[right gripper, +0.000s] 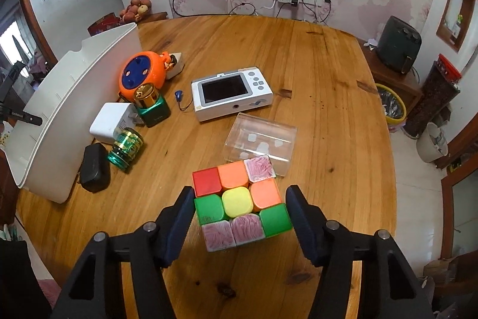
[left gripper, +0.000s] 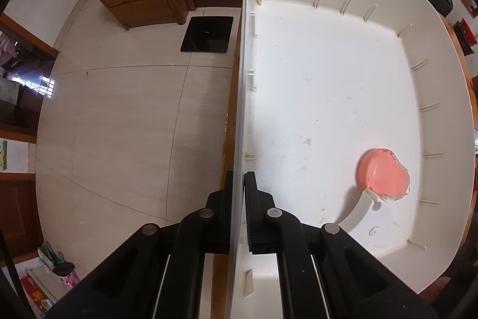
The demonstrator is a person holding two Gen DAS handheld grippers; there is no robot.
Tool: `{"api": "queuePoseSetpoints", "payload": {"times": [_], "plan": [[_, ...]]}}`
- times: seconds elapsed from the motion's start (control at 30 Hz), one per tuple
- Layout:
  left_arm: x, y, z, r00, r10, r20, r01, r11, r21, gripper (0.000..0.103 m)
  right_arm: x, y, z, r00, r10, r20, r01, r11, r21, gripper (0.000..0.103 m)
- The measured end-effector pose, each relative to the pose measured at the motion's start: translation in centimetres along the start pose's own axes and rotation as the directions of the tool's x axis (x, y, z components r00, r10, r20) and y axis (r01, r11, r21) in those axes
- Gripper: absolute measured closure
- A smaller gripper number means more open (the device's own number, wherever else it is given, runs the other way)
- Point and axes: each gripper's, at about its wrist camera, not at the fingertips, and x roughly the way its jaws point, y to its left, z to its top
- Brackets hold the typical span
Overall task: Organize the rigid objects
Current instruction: 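Grasp the Rubik's cube with the right tool, then carry the Rubik's cube into the tray and release it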
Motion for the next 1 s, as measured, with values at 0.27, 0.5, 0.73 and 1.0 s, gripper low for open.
{"api": "queuePoseSetpoints", "payload": {"times": [0.27, 0.5, 0.73, 1.0], "plan": [[-0.4, 0.1, -0.3, 1.000, -0.002, 0.003, 0.002, 1.000, -0.001, 0.098, -0.3, -0.2, 0.4, 1.000, -0.009, 0.000, 0.009, 1.000, 0.008, 0.045], [-0.5, 0.1, -0.1, 1.000, -0.002, 0.003, 0.002, 1.000, 0.006, 0.098, -0.6, -0.2, 0.4, 1.000, -0.013, -0.001, 0.013, 1.000, 0.027, 0.045], [-0.6, 0.4, 0.2, 1.000, -0.009, 0.004, 0.009, 1.000, 0.007, 0.098, -2.1, 0.6, 1.5, 0.999, 0.007, 0.042, -0.008, 0.999, 0.031, 0.045], [-0.5, 0.3, 0.3, 1.000, -0.013, 0.003, 0.013, 1.000, 0.013, 0.098, -4.6, 3.1, 4.2, 0.990, 0.060, 0.129, -0.061, 0.998, 0.002, 0.045]]}}
